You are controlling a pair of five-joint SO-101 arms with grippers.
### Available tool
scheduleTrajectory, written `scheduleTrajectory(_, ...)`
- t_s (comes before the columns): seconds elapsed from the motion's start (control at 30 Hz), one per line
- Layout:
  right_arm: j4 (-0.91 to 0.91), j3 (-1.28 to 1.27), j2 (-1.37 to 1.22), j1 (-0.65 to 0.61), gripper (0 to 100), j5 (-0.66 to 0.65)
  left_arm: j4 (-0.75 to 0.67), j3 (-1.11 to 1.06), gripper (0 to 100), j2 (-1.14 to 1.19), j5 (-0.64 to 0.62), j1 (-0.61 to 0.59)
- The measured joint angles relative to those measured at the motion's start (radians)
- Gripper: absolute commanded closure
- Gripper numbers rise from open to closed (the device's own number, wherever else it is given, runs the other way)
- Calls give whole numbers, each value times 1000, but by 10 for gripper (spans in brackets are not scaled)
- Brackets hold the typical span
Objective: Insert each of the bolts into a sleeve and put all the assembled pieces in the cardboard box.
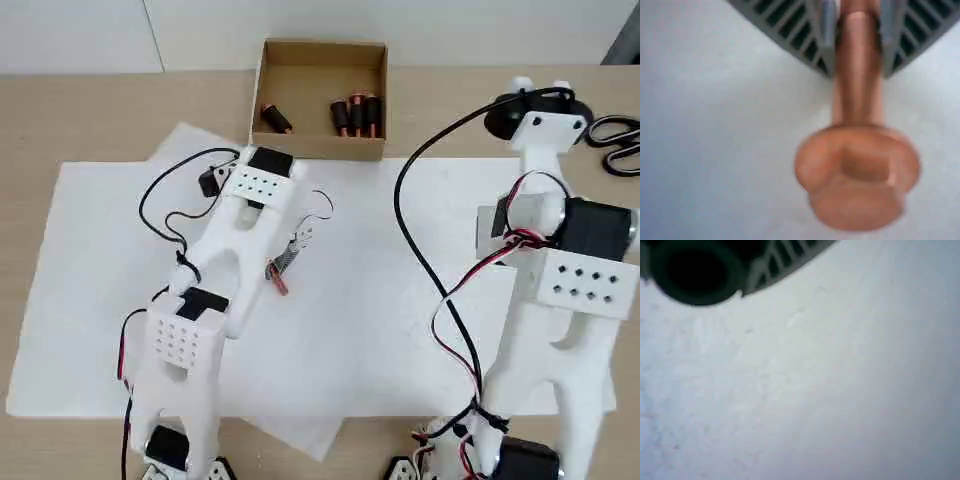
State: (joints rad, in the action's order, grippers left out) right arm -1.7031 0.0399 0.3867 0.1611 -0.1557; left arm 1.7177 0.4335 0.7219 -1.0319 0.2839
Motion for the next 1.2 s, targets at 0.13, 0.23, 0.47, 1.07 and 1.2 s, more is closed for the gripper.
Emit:
scheduleTrajectory(0.13, 0, 0, 0, 0, 995, 0, 2, -2, 993, 0, -3, 25)
scheduleTrajectory(0.23, 0, 0, 0, 0, 995, 0, 14, 18, 993, 3, -8, 54)
scheduleTrajectory(0.47, 0, 0, 0, 0, 995, 0, 14, 149, 993, -6, -5, 126)
scheduleTrajectory(1.07, 9, 0, 0, 0, 995, 0, 20, 127, 992, -235, 951, 5)
scheduleTrajectory(1.2, 9, 0, 0, 0, 995, 0, 20, 25, 992, -236, 1143, -68)
